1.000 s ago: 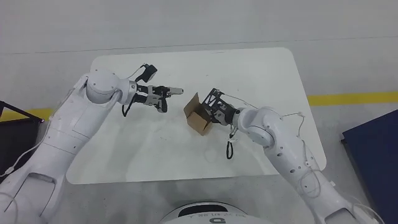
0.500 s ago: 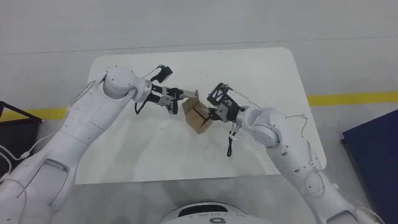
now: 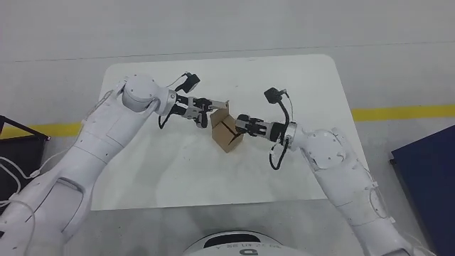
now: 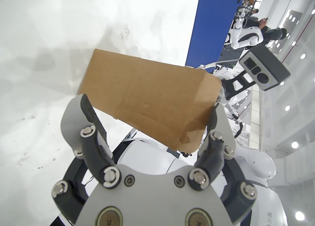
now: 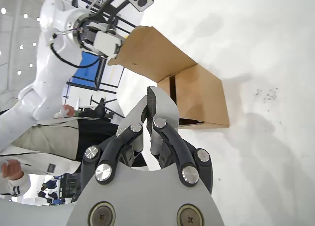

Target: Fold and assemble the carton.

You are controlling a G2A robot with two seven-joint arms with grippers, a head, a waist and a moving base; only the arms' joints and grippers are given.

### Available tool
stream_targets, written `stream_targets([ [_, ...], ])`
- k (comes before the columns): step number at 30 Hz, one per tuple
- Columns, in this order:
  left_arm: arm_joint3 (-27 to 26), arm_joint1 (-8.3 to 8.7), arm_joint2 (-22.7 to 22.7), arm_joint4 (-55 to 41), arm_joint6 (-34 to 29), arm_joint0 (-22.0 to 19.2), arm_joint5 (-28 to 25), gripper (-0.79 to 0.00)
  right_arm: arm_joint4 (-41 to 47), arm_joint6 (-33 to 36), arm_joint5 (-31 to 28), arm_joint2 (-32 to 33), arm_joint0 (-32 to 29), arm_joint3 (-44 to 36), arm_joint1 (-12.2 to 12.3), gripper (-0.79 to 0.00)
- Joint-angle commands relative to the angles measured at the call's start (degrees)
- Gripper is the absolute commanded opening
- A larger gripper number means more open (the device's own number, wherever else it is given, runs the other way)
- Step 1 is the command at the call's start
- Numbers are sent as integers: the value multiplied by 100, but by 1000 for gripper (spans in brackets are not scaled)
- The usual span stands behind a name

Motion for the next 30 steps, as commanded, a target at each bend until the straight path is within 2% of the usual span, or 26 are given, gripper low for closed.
stream_targets([
  [1, 45, 10, -69, -59, -13, 30, -71, 0, -1417, -398, -123, 116, -144, -395, 61, -785],
  [3, 56, 20, -133, -121, -50, 66, -156, 0, -2259, -711, -15, 54, -431, -771, 90, -785],
  [6, 54, 25, -248, -288, -50, 116, -312, 0, -2594, -794, 254, 19, -645, -931, 106, -785],
  [12, -24, 2, -368, -485, 51, 194, -494, 0, -2691, -170, 245, 53, -766, -601, 171, -785],
  [16, -7, -17, -407, -586, 34, 236, -539, 0, -2817, -132, 196, -63, -809, -400, 182, -785],
  [23, 33, -57, -455, -743, -70, 269, -649, 0, -2649, -607, 403, -536, -527, 103, 77, -785],
  [30, 30, -38, -574, -765, -75, 425, -719, 0, -2416, -1261, 735, -1060, 31, 883, -108, -785],
])
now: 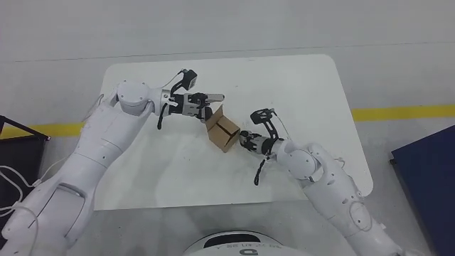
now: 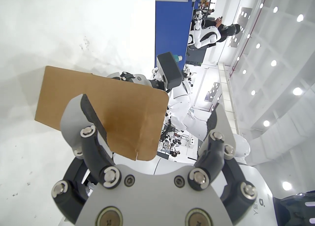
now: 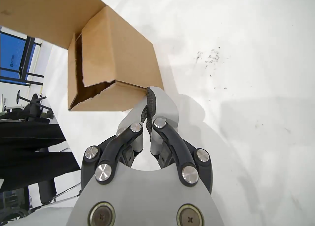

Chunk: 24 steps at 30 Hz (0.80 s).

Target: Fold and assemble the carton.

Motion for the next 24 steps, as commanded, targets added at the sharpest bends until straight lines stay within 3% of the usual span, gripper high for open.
stream_targets([
  [1, -22, 12, -47, -2, -6, 44, -17, 0, 153, -209, 86, -93, 189, 231, -55, -785],
  [8, -178, 44, -182, -7, -1, 191, 10, 0, 469, -525, 262, -60, 764, 661, -151, -785],
  [17, -244, 89, -369, 79, 78, 308, 79, 0, 746, -123, 177, 343, 689, 373, -65, -785],
  [18, -244, 89, -369, 79, 78, 308, 79, 0, 746, -123, 177, 343, 689, 373, -65, -779],
  [19, -244, 89, -369, 79, 78, 308, 79, 0, 746, -123, 177, 343, 689, 373, -65, -714],
  [21, -244, 89, -369, 79, 78, 308, 79, 0, 746, -123, 177, 343, 689, 373, -65, -785],
  [22, -244, 89, -369, 79, 78, 308, 79, 0, 853, -116, 132, 335, 668, 354, -71, -785],
  [24, -244, 89, -369, 79, 78, 308, 79, 0, 1874, -22, -207, 488, 610, 330, -92, -785],
])
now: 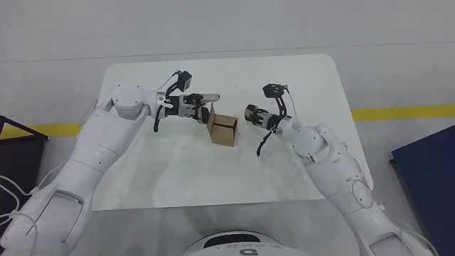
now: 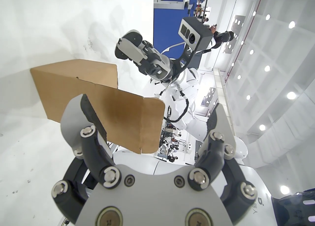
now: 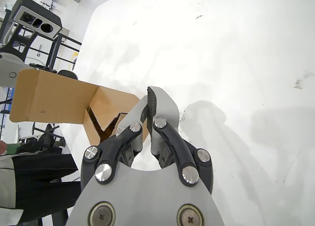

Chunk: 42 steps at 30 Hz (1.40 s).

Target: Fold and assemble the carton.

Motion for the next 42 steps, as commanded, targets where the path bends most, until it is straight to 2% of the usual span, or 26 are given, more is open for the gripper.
stream_targets([
  [1, 0, 0, 0, 0, -1, 0, -1, 0, 1192, 93, -282, 167, -14, -12, -2, -785],
  [4, 0, 0, 0, 0, -1, 0, -1, 0, 2283, 691, -281, 233, 14, -87, -17, -785],
  [7, 0, 0, 0, 0, -1, 0, -1, 0, 2800, 1312, 129, 144, 153, -79, -29, -785],
  [12, 0, 0, 0, 0, -1, 0, -1, 0, 2840, 1789, 857, -152, 475, 46, -61, -785],
  [20, 0, 0, 0, 0, -1, 0, -1, 0, 2750, 1853, 1353, -579, 884, 502, -142, -785],
  [35, 0, 0, 0, 0, -1, 0, -1, 0, 2774, 1733, 1348, -783, 1088, 898, -187, -785],
  [42, -282, -27, -77, -167, 367, 167, 22, 0, 2782, 1700, 1279, -766, 1052, 854, -171, -785],
])
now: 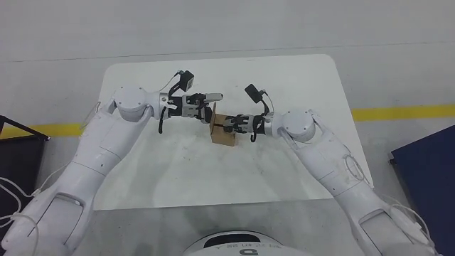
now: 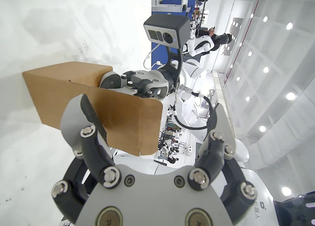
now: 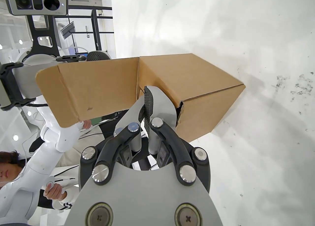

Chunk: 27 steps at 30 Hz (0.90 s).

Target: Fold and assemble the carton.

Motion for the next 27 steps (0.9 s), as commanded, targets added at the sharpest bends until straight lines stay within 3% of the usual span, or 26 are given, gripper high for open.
stream_targets([
  [1, -26, -15, -44, -190, 35, 31, -12, 0, 7, -7, -2, 9, -16, -25, 5, -785],
  [18, 212, -250, 405, 40, -43, -325, 274, 0, 274, -66, -57, 104, -149, -178, 36, -785],
  [22, 320, -306, 517, 125, -111, -408, 303, 0, 329, 7, -111, 284, -303, -361, 97, -730],
  [27, 438, -382, 644, 178, -155, -489, 311, 0, 383, 87, -108, 513, -542, -609, 177, -717],
])
